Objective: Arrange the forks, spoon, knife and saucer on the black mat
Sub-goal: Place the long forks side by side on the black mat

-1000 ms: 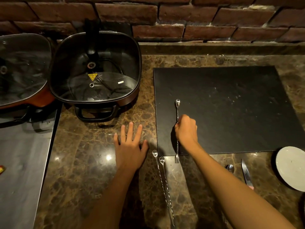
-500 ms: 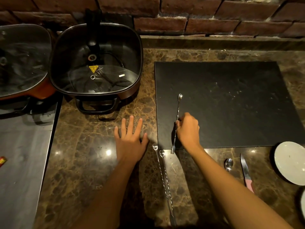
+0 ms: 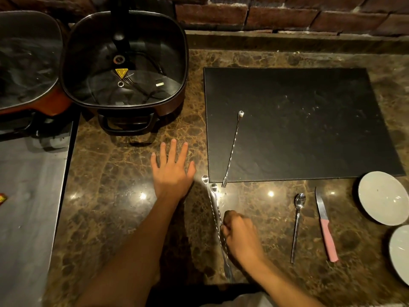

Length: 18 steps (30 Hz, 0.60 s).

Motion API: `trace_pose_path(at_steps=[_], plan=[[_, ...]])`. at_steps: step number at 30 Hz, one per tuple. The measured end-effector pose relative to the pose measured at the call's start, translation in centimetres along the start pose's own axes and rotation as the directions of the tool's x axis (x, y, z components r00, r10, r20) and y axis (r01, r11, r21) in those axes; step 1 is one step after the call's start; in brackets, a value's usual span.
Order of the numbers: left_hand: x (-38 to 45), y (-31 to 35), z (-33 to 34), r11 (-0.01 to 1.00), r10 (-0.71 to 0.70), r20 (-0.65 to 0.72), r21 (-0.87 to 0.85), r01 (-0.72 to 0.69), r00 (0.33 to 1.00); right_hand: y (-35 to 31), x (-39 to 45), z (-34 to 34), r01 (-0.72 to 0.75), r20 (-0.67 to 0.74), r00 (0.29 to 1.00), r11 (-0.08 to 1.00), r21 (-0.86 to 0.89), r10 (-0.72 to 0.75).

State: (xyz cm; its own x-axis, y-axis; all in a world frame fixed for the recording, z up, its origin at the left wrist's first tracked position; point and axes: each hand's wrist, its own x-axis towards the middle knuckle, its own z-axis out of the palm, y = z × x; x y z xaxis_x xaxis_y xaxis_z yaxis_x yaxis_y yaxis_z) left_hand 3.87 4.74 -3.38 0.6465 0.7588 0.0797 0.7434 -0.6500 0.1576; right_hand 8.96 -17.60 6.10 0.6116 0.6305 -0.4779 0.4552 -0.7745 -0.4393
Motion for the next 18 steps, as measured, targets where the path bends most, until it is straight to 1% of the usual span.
trace_pose_path(at_steps=[4, 7, 12, 18], plan=[[0.1, 0.0, -0.1, 1.0, -0.016, 0.035, -0.019, 0.017, 0.999, -0.8, -0.2, -0.1, 0.013, 0.034, 0.999, 0.999, -0.031, -0.012], [0.1, 0.0, -0.2, 0.999, -0.018, 0.034, -0.026, 0.019, 0.999, -1.2, -0.5, -0.1, 0.01, 0.03, 1.0, 0.999, -0.053, -0.008], [0.0, 0.0, -0.2, 1.0, 0.004, -0.007, -0.025, -0.004, 1.0, -1.5, -0.2, -0.3, -0.015, 0.017, 1.0, 0.999, -0.049, 0.016], [-0.2, -0.2, 0.0, 0.999, 0.048, -0.074, 0.014, -0.047, 0.996, -1.3, 0.1, -0.6, -0.031, 0.028, 0.999, 0.999, 0.026, 0.03]])
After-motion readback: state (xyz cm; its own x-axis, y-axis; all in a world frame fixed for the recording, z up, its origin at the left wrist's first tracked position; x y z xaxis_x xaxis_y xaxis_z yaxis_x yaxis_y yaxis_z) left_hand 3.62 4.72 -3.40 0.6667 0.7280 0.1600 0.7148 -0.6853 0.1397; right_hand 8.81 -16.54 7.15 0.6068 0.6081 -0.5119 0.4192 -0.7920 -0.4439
